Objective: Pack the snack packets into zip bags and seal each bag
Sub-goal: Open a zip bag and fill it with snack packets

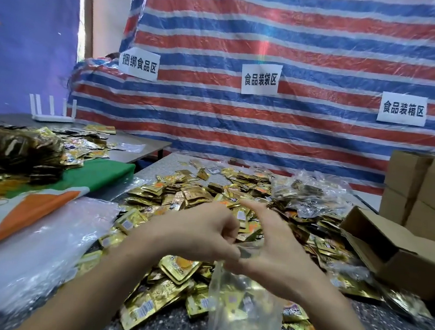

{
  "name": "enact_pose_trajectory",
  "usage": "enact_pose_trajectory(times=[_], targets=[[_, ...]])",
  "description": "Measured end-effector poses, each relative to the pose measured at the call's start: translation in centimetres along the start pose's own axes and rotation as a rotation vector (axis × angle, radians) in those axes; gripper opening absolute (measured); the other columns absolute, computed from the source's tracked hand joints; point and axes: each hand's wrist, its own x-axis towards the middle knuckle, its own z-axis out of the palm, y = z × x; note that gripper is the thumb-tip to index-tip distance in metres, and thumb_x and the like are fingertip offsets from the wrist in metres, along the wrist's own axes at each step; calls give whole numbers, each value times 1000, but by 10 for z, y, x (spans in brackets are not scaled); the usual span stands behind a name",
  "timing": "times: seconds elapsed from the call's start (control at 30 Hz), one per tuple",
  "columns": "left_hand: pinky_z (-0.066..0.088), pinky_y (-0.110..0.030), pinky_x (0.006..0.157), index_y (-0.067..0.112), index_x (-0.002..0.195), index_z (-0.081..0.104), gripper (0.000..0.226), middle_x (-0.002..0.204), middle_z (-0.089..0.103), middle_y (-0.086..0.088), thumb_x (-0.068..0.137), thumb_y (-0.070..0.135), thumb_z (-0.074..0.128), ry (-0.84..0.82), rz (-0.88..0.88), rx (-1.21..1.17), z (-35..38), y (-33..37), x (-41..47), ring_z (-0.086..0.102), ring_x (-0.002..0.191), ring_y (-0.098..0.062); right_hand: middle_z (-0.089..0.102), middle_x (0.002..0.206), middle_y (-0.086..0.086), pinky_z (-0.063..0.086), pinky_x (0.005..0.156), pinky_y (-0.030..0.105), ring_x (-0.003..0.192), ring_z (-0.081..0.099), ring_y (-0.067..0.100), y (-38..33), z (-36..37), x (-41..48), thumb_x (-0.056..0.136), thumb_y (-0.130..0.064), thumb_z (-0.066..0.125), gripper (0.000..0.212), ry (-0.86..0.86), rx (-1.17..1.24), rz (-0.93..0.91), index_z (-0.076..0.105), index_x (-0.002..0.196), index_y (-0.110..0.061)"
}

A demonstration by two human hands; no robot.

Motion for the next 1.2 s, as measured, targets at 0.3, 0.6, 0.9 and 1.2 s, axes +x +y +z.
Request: enact_pose_trajectory(times=[0.3,0.6,0.9,1.2], targets=[[45,-34,66,22,98,52,14,91,60,1,90,31,59,198,-325,338,21,-10,-5,59,84,-19,68,79,-7,51,58,23,69,66,3,4,-2,16,85,-2,66,21,329,180,129,72,84,-22],[51,-38,59,16,82,55,14,75,59,2,94,9,56,695,-192,186,10,-39,6,59,69,-19,66,87,-1,58,63,33,72,65,12,11,4,32,91,-13,69,7,383,44,42,65,91,-19],[50,-19,58,10,89,72,26,83,73,-5,86,36,73,307,-269,-504,3,-65,11,63,68,-13,66,73,18,45,41,22,42,56,15,36,12,46,77,9,72,8,28,761,424,71,84,13],[58,-30,56,9,91,63,6,91,67,-17,96,13,63,535,-175,-584,4,-86,-5,69,65,-15,68,90,15,48,43,16,57,59,14,54,27,63,71,-12,85,41,-289,1115,445,71,107,1]])
